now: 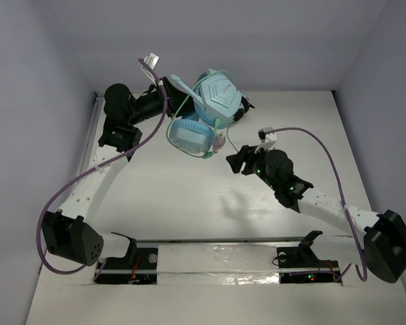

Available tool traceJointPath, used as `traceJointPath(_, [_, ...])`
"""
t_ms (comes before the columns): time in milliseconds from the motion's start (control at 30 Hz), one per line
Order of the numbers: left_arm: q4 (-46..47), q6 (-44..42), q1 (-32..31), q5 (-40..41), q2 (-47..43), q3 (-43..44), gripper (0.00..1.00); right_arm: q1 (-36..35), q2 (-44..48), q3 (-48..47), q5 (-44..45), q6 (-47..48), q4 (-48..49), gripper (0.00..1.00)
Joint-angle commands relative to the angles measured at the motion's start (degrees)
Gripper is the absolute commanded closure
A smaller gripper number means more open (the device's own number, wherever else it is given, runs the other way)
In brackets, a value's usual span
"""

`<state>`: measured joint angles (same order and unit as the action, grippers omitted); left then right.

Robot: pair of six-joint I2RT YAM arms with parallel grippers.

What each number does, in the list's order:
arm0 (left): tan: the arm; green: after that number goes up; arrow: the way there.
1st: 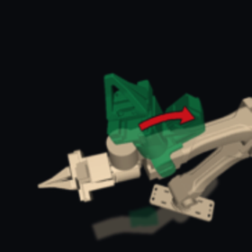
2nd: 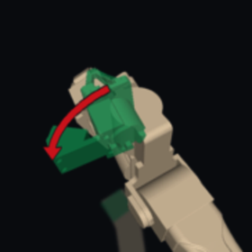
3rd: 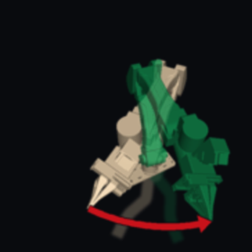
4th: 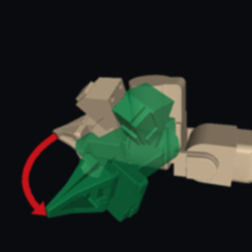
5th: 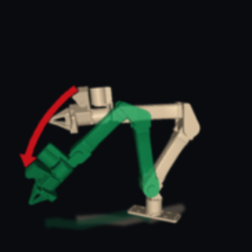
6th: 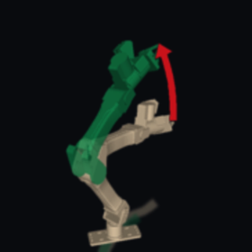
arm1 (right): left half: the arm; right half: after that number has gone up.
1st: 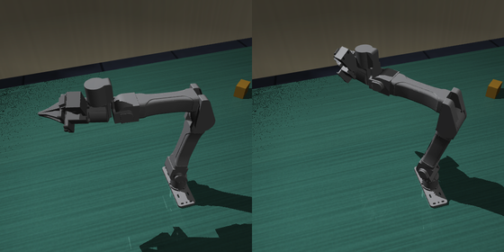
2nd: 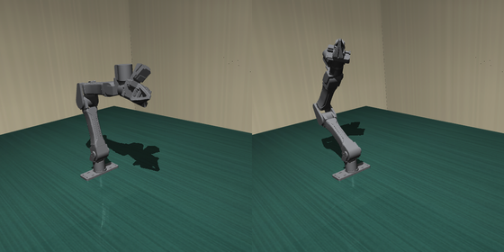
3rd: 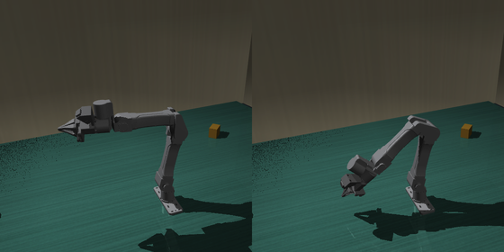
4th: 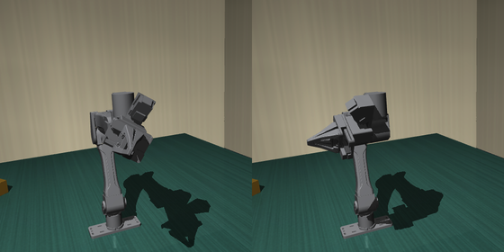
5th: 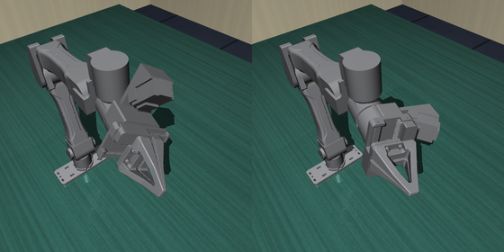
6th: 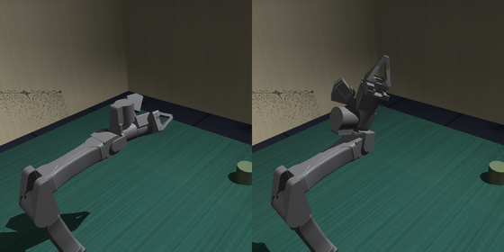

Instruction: Wrap the headphones

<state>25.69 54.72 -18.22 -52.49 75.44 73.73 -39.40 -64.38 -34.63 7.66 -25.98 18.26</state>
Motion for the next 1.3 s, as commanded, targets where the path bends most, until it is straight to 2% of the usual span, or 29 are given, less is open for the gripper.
traceJointPath(0, [4.81,4.08,1.42,0.11,-3.1,0.53,1.0,0.37,-2.15,-1.48,-2.91,2.33,7.93,0.36])
traceJointPath(200, [3.05,3.9,1.43,0.63,-3.81,2.29,1.0,2.31,-7.16,-1.49,-3.62,4.09,11.35,0.42])
traceJointPath(333, [1.73,3.56,1.43,0.72,-4.07,2.82,1.0,2.92,-10.67,-2.81,-1.16,6.28,12.59,0.37])
traceJointPath(533, [-6.96,-1.62,1.96,3.7,-4.69,4.84,1.0,3.45,-9.81,-3.6,1.3,8.4,9.69,0.34])
traceJointPath(733, [-5.65,-0.4,1.96,3.36,-4.6,4.05,1.0,3.45,-13.92,-5.61,3.33,10.33,9.16,0.3])
traceJointPath(967, [-6.35,0.04,1.96,2.39,-4.51,4.93,1.0,3.45,-21.22,-9.31,-2.65,13.76,11.98,0.3])
traceJointPath(1267, [-7.67,0.04,1.96,1.69,-5.04,6.42,1.0,3.98,-29.66,-10.81,5.07,14.2,19.86,0.31])
